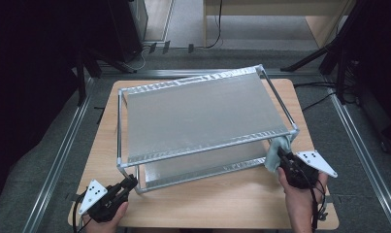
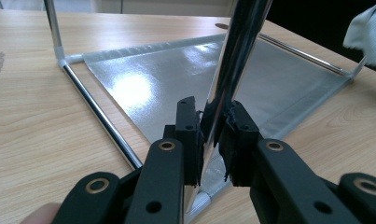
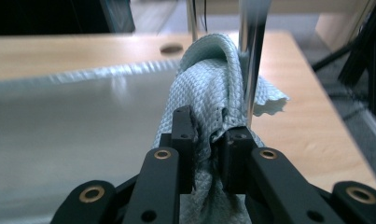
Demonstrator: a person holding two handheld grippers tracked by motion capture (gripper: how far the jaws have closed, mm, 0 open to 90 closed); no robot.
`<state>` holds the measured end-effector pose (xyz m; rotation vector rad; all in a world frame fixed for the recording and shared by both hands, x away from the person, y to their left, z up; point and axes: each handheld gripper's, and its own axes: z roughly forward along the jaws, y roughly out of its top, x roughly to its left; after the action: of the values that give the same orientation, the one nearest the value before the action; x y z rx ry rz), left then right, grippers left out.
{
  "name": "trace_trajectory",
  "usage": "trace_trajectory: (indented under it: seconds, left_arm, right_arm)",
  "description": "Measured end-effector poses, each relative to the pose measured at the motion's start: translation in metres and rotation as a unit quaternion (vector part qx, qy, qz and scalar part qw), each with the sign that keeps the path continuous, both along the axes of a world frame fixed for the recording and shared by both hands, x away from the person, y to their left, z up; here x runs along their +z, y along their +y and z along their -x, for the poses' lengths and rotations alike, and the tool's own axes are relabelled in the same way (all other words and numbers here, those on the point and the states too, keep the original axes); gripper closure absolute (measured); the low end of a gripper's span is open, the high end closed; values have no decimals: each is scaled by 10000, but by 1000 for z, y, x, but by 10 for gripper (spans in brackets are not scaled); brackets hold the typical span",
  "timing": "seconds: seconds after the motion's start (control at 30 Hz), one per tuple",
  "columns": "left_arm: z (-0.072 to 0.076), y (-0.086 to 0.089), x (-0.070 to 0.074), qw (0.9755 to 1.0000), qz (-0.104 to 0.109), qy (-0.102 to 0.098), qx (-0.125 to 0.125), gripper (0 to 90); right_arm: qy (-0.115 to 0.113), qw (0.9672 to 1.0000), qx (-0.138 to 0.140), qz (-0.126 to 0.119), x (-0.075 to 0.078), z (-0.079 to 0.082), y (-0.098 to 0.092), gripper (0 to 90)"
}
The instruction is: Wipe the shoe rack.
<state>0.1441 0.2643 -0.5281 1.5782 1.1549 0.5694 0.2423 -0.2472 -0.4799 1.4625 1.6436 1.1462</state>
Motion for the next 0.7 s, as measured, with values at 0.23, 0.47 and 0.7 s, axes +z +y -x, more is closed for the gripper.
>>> trace_trajectory:
  seconds: [0.23, 0.47, 0.7]
  left_arm:
    - [0, -1, 0, 10000, -9, 12, 24, 784]
    - [0, 0, 0, 10000, 23, 30, 17, 782]
    - [-1, 3, 0, 9998, 168, 122, -11, 772]
  right_arm:
    - [-309, 9995, 103, 53, 14, 8, 2, 776]
    - [943, 9953, 166, 107, -41, -9, -9, 773]
    - [1111, 9937, 31, -115, -38, -4, -32, 768]
